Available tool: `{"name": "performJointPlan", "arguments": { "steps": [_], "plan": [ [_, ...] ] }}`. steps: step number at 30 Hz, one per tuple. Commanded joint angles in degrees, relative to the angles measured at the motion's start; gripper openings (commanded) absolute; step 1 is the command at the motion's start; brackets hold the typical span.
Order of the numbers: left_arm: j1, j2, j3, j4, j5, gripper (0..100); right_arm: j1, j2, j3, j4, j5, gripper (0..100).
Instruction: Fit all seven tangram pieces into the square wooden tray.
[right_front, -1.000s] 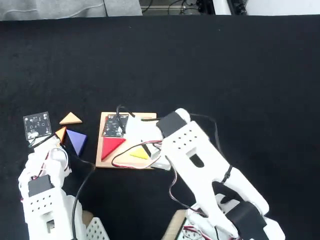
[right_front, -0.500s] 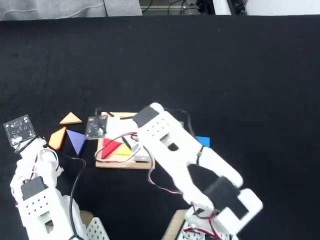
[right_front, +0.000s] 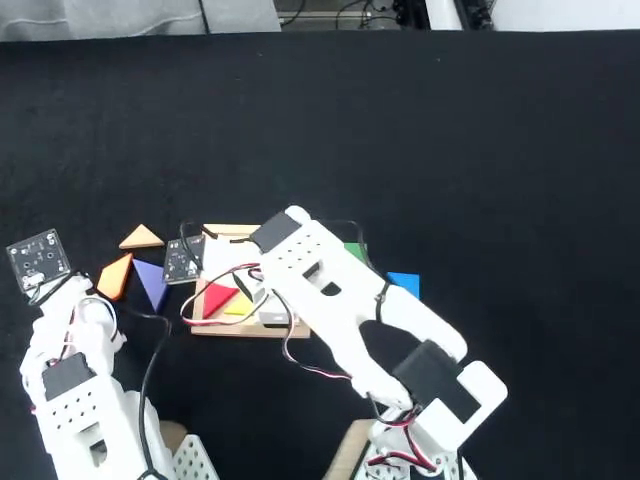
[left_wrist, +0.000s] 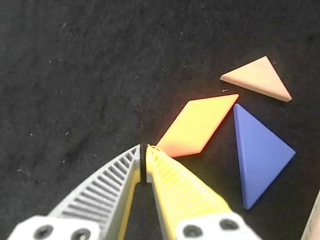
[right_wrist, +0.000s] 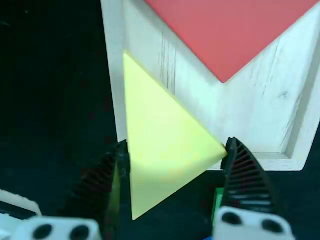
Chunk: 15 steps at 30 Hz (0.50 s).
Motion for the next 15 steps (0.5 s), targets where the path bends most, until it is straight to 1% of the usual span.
{"name": "performJointPlan", "arguments": {
  "steps": [1, 15],
  "plan": [
    [-0.4, -0.6, -2.9, -1.3, 0.6, 3, -0.4, -0.5, -3.0, -0.4, 0.5, 21.4],
    [-0.8, -0.6, -2.9, -1.4, 0.6, 3, -0.4, -0.5, -2.9, -0.2, 0.5, 21.4]
  ]
}}
